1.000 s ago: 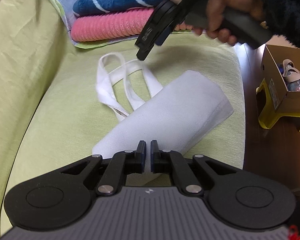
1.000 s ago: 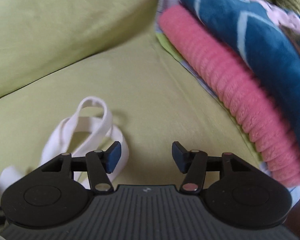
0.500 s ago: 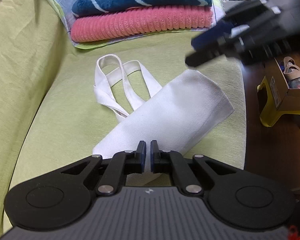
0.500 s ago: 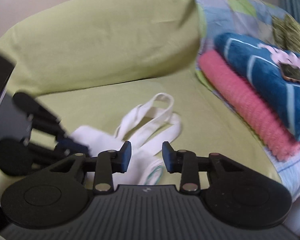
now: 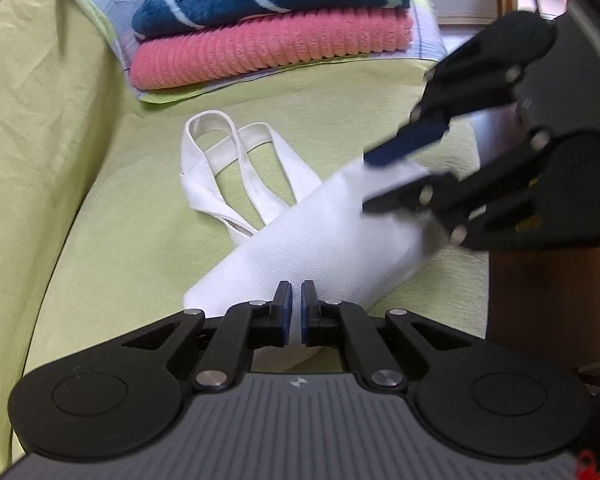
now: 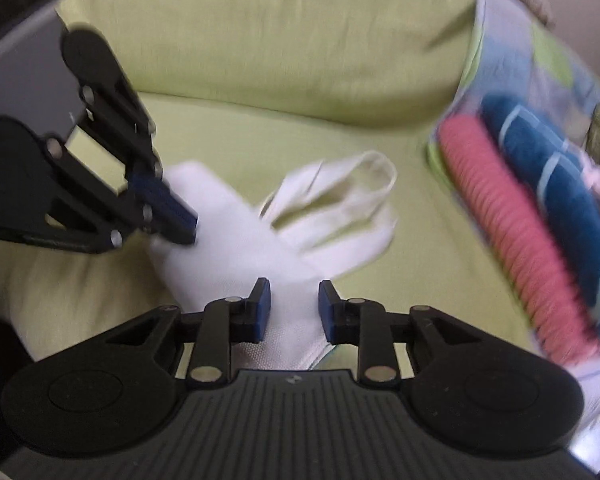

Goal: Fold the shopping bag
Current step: 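Grasp the rolled bag with the left gripper and lift it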

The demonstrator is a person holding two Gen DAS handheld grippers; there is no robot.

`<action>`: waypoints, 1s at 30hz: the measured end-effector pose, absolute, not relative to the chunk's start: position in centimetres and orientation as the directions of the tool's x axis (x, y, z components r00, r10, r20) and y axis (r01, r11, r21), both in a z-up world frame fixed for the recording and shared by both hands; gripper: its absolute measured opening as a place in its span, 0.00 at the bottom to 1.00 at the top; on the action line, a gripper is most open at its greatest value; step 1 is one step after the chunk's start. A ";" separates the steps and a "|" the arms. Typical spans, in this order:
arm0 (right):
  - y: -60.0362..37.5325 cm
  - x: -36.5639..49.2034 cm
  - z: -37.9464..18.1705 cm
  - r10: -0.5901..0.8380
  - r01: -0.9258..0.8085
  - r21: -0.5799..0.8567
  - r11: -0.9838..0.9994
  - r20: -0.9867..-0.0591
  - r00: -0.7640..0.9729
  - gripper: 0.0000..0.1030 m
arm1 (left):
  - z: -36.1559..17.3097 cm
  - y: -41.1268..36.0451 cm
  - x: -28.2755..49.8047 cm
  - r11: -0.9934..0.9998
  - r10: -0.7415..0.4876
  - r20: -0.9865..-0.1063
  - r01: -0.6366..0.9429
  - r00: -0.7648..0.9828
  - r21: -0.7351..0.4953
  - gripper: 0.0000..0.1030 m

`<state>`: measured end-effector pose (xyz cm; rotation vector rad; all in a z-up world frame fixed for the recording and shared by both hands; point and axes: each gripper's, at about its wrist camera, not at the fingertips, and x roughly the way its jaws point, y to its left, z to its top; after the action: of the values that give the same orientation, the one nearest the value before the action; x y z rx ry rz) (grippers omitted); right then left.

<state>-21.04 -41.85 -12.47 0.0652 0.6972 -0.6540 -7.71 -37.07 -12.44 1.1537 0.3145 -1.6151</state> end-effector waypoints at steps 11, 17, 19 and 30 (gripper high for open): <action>-42.1 -20.6 -12.5 -0.514 0.581 -0.137 0.802 -0.653 0.557 0.24 | -12.6 -36.3 -7.9 -0.444 -0.630 -0.776 0.804 0.034 0.396 0.01; -42.6 -21.0 -12.5 -0.495 0.576 -0.113 0.809 -0.660 0.566 0.24 | -12.9 -32.6 -8.1 -0.525 -0.728 -0.677 0.546 0.110 0.653 0.16; -42.6 -21.0 -12.5 -0.493 0.576 -0.109 0.810 -0.659 0.568 0.24 | -13.3 -31.2 -7.8 -0.557 -0.739 -0.663 0.440 0.125 0.704 0.24; -42.7 -21.2 -12.5 -0.489 0.571 -0.103 0.815 -0.651 0.580 0.24 | -21.2 -30.0 -8.4 -0.540 -0.835 -0.525 -0.065 0.165 0.839 0.56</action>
<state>-21.24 -42.74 -12.52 0.1225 0.7219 -0.6212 -8.36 -30.00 -21.21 1.7630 -0.8588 -1.4395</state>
